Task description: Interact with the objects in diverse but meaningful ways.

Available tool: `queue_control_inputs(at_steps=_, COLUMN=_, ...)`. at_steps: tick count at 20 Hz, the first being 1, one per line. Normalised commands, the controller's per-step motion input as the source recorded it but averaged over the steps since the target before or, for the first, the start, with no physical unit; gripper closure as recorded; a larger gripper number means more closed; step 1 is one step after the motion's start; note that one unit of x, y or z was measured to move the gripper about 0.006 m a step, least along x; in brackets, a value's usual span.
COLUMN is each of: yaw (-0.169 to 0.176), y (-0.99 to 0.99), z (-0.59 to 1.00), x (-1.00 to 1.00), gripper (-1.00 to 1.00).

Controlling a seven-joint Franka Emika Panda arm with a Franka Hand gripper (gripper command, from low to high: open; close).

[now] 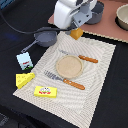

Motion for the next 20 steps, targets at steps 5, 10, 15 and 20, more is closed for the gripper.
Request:
queue_control_inputs(at_steps=5, yaw=-0.048, y=-0.28, z=-0.14, x=-0.83, gripper=1.0)
queue_control_inputs(at_steps=10, yaw=-0.048, y=-0.34, z=-0.18, x=-0.79, gripper=1.0)
queue_control_inputs(at_steps=15, yaw=-0.061, y=-0.4, z=-0.17, x=-0.6, gripper=1.0)
queue_control_inputs(at_steps=20, yaw=-0.121, y=-0.41, z=-0.18, x=-0.5, gripper=1.0)
